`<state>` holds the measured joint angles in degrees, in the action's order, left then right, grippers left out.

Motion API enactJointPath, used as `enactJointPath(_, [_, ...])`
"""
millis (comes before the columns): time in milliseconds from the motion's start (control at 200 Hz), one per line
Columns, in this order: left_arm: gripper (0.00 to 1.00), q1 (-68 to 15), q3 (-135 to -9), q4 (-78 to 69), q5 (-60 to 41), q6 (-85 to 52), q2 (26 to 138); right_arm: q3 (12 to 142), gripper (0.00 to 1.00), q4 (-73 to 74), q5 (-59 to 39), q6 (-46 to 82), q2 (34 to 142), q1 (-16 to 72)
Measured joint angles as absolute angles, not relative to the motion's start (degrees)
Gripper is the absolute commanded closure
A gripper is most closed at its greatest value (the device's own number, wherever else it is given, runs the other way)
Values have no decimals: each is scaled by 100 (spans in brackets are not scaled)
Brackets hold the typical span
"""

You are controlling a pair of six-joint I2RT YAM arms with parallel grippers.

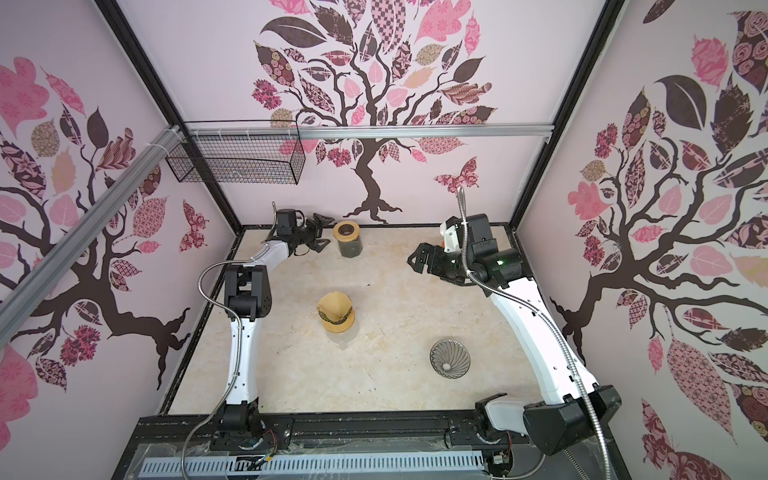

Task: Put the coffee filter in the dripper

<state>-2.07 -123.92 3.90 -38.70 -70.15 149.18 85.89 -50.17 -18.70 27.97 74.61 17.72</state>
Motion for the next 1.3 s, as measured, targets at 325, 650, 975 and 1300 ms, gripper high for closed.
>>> enactJointPath(325, [2,-482,-12658,-60,-3868,-7321,15281,8589,0,-5207,-1916,2674,7605,1772])
enactJointPath(650, [2,-486,-13382,-303,-4007,-7363,15808,8589,0,-5256,-1942,2652,7695,1772])
enactJointPath(975, [2,-504,-13533,-449,-4246,-7371,16005,8589,0,-5256,-2029,2655,7797,1772])
enactJointPath(1300, [2,-670,-13533,-681,-4383,-7513,16005,8558,0,-5249,-2123,2655,7817,1772])
